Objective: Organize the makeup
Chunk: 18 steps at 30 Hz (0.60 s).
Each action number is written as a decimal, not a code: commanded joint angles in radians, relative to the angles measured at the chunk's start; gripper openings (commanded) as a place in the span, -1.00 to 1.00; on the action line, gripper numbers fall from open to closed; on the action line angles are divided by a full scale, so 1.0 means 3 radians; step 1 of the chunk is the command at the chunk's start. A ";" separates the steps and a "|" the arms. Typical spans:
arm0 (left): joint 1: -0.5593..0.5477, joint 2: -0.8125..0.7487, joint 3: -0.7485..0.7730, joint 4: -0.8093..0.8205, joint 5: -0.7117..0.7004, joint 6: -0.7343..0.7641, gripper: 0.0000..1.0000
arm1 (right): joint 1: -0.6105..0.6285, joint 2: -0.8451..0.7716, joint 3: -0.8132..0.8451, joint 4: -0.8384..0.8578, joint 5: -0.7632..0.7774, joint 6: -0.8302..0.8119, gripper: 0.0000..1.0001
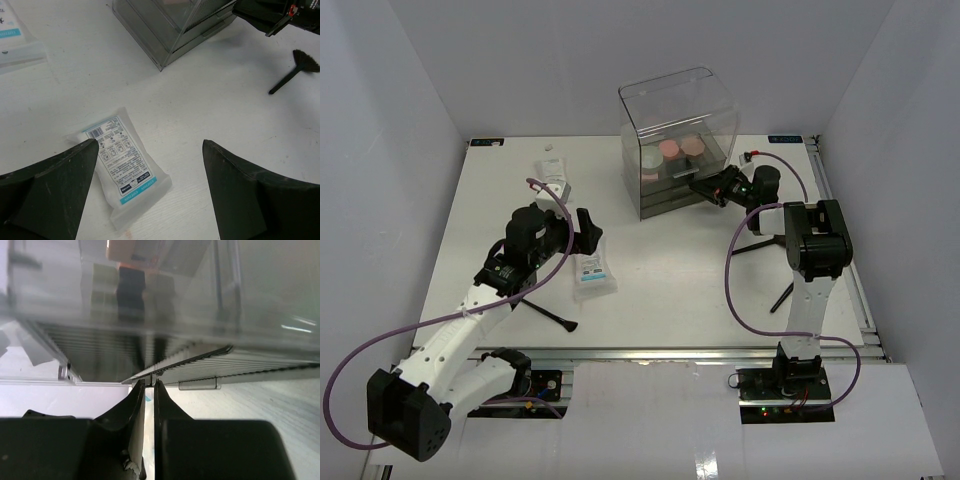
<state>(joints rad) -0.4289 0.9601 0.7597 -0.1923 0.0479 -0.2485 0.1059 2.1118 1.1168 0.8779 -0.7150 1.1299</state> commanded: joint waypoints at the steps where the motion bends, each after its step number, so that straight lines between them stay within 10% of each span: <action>1: 0.0013 0.0043 -0.0018 0.0049 0.0104 -0.0004 0.92 | -0.0120 -0.0254 -0.0392 0.0268 -0.0017 -0.0190 -0.85; 15: 0.0013 0.0135 -0.0011 0.0017 0.0214 -0.0046 0.96 | -0.0445 -0.0816 -0.1339 0.0249 -0.0322 -0.0555 -0.81; 18: 0.0017 0.0229 0.0008 -0.0006 0.0232 -0.0073 0.96 | -0.0450 -0.0804 -0.1288 0.0239 -0.0358 -0.0585 -0.47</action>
<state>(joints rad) -0.4282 1.0021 0.7597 -0.1905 0.0928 -0.2546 -0.0135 1.8842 0.7369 0.9698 -0.8206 1.0573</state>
